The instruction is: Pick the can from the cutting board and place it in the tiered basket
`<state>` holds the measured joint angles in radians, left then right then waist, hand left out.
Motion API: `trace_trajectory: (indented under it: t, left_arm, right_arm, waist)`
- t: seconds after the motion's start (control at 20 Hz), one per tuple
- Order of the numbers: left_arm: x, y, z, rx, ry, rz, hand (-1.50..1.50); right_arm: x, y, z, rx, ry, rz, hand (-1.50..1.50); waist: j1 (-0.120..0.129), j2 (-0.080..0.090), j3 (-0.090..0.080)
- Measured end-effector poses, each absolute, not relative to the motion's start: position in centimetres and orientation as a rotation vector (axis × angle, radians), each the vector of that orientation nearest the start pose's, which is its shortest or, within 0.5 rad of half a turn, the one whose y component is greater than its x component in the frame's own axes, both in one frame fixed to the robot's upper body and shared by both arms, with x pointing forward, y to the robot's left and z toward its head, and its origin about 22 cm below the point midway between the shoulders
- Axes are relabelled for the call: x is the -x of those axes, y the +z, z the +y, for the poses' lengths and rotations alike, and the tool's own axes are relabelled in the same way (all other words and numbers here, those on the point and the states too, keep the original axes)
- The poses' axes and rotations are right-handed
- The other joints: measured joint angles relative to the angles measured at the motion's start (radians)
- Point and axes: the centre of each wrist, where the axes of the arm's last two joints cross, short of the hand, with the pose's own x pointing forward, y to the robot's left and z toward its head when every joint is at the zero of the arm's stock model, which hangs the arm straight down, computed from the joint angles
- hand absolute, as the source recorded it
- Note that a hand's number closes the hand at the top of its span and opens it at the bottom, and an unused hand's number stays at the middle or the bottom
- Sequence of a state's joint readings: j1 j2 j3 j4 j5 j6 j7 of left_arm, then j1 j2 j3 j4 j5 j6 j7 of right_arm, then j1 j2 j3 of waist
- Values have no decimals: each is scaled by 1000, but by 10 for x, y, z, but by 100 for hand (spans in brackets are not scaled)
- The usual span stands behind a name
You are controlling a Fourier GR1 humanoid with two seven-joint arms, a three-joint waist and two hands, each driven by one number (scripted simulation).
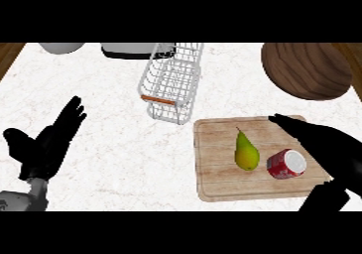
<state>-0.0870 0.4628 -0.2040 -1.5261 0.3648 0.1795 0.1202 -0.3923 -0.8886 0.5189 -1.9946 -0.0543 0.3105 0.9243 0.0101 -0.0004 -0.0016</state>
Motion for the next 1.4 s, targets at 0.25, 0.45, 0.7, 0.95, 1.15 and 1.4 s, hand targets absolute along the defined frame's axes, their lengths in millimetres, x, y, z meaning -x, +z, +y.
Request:
trace_trajectory:
  t: [0.25,0.45,0.7,0.95,1.15,1.4]
  left_arm:
    - [-262,35,282,-76,-96,-1424,0]
    - [-263,35,287,-75,-95,-1426,0]
    - [-254,26,284,-74,-93,-1422,0]
    - [-253,28,290,-74,-90,-1420,0]
    - [-259,28,292,-75,-89,-1417,0]
    - [-254,41,293,-70,-96,-1420,0]
  right_arm:
    - [-247,151,-212,593,1236,-908,-150]
    - [-249,124,-212,625,1232,-857,-150]
    - [-256,101,-214,674,1245,-829,-150]
    - [-260,79,-225,735,1237,-851,-150]
    - [-265,79,-231,767,1245,-860,-150]
    - [-264,62,-237,734,1281,-792,150]
  waist:
    - [-4,0,1]
    - [-6,1,1]
    - [-6,0,2]
    - [-7,0,2]
    - [-9,0,2]
    - [-7,0,2]
